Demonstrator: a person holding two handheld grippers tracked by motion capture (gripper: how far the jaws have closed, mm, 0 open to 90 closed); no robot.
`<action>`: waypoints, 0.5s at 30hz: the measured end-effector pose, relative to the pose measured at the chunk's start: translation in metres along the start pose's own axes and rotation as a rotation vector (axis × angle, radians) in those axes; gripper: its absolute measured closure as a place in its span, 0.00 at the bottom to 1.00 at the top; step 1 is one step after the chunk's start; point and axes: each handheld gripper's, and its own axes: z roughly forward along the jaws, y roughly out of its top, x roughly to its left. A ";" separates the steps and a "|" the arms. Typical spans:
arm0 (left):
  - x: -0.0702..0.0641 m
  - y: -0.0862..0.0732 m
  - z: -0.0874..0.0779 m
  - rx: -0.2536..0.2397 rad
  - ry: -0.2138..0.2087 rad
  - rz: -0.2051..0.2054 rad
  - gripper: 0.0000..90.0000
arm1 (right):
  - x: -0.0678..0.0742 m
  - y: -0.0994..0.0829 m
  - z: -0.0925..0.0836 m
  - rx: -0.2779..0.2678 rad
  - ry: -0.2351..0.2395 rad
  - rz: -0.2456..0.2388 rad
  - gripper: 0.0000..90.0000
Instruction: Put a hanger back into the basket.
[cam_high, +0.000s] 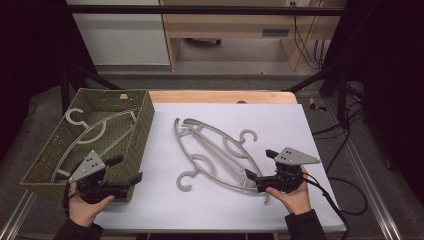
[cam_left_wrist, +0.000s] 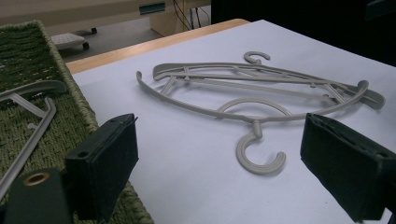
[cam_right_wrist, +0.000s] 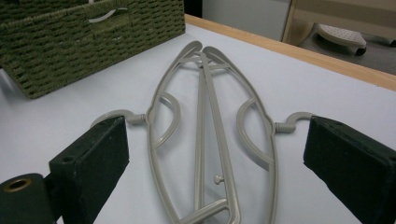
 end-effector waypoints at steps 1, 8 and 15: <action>-0.001 0.000 0.001 0.002 -0.004 0.001 0.12 | 0.001 0.000 0.002 0.007 0.004 -0.001 0.09; -0.008 -0.003 0.011 0.021 -0.024 0.028 0.12 | 0.010 -0.002 0.020 0.073 0.034 -0.010 0.10; -0.010 -0.004 0.015 0.035 -0.023 0.042 0.12 | 0.018 -0.003 0.034 0.126 0.072 -0.027 0.15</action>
